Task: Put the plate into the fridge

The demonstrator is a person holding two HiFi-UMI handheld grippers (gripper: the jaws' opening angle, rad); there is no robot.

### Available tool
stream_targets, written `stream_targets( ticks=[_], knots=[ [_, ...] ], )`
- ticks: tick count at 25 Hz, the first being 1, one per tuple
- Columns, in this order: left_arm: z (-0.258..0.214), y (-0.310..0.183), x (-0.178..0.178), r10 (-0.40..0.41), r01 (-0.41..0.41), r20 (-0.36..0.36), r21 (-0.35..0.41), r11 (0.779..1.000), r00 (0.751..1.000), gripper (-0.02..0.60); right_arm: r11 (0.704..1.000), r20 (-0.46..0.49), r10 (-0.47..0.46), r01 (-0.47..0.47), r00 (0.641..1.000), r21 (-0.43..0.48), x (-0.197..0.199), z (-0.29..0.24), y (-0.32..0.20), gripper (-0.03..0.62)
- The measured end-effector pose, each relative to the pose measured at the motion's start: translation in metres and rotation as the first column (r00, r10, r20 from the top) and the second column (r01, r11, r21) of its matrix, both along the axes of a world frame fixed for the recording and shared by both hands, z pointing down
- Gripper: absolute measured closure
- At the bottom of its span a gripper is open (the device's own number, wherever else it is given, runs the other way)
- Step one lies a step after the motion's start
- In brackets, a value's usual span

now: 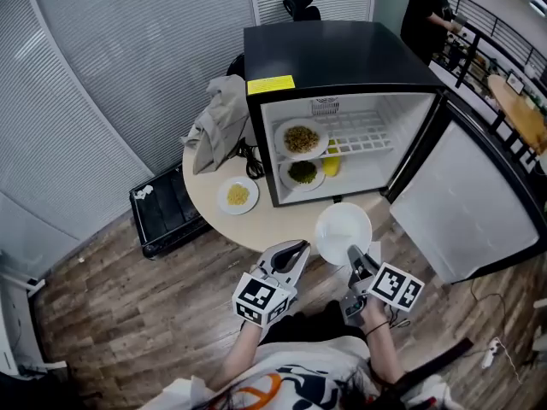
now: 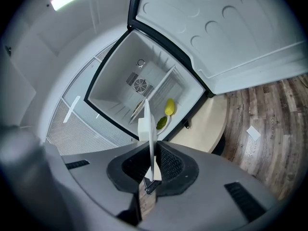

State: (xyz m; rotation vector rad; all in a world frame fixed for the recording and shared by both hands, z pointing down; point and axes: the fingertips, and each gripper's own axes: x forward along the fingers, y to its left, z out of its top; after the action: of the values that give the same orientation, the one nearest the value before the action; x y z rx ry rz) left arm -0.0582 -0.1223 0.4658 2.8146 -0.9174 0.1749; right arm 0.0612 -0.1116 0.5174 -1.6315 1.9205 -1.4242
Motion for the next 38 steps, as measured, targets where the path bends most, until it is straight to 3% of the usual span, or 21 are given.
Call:
stream_targets(
  ticks=[11,26,38],
  knots=[
    [0.005,-0.033,0.002,-0.031,0.031,0.017,-0.007,0.999,0.999,0.561,1.000,0.042,0.007,-0.007,0.999,0.021,0.013,-0.007,-0.043,0.565],
    [-0.005,-0.109,0.036,-0.049,0.049,0.003,0.017,0.999,0.999,0.561,0.993,0.072,0.007,-0.015,0.997,0.114,0.049,-0.055,-0.144,0.565],
    [0.000,-0.147,0.050,-0.064,0.064,0.005,-0.002,0.998,0.998,0.561,0.991,0.074,0.046,-0.055,0.996,0.124,0.074,-0.065,-0.199,0.565]
  ],
)
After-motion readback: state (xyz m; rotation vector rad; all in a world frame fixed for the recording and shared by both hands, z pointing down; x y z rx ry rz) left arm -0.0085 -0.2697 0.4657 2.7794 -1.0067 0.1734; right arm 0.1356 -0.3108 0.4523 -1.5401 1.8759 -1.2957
